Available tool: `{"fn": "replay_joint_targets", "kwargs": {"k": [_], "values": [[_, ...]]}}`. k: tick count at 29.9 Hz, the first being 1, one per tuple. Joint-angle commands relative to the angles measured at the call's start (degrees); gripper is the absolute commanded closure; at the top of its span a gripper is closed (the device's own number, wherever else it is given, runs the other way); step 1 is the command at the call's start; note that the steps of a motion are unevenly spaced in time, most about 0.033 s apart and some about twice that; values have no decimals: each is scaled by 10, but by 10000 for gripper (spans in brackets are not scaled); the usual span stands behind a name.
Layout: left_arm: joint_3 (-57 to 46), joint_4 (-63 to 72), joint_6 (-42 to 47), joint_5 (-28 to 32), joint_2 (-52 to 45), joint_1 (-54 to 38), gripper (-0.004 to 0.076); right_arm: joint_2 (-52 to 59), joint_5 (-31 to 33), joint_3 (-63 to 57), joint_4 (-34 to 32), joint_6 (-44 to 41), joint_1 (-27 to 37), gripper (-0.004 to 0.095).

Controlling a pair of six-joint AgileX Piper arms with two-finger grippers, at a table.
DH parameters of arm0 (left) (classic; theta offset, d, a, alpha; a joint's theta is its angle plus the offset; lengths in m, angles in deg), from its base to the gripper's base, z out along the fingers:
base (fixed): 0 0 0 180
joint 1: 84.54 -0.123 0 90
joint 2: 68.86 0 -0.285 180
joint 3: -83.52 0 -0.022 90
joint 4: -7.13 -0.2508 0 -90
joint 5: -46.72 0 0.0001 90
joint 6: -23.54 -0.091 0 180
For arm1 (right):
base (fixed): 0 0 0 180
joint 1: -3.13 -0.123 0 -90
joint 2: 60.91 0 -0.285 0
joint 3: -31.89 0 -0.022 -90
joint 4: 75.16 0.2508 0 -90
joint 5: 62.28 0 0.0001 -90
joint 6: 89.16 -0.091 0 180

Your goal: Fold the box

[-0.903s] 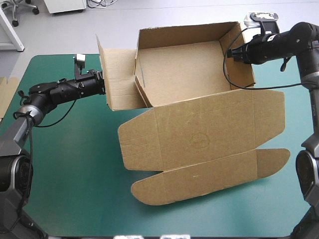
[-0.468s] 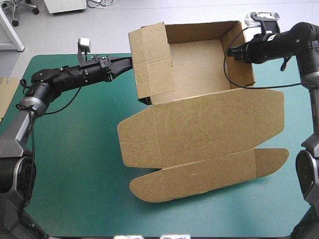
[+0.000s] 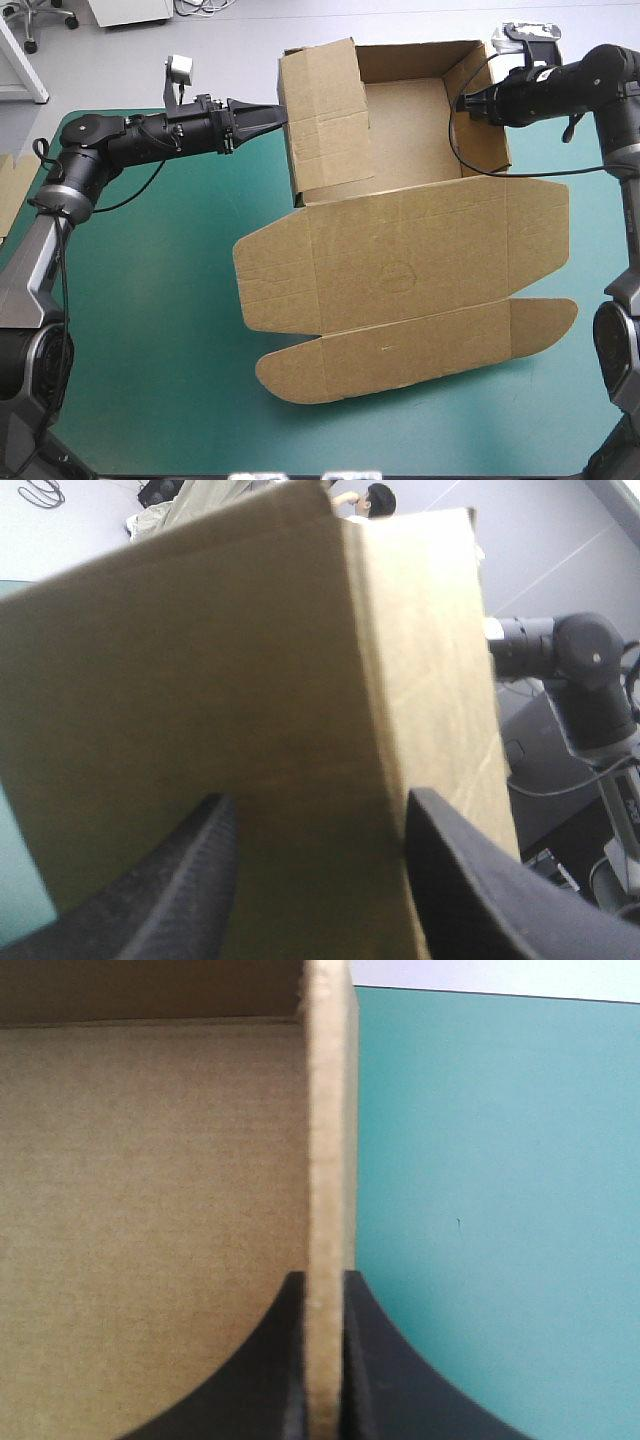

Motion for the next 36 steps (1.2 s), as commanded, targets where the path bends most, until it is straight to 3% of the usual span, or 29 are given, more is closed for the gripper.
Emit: {"fn": "replay_joint_targets", "kwargs": {"k": [1,11,16,24,28,36], "values": [[23,13,13,-59,-52,13,343,30,-34,20,24,-11,0,925],[23,9,26,-55,-56,44,343,30,-22,20,26,-27,-2,925],[23,2,34,2,-55,51,342,30,-17,20,30,-29,-2,924],[25,-155,119,49,-55,61,343,30,-13,20,29,-37,-2,923],[25,-169,142,95,-55,73,343,30,-9,20,29,-47,-2,918],[72,-307,230,148,-55,110,344,30,-4,20,-29,-76,-36,905]]}}
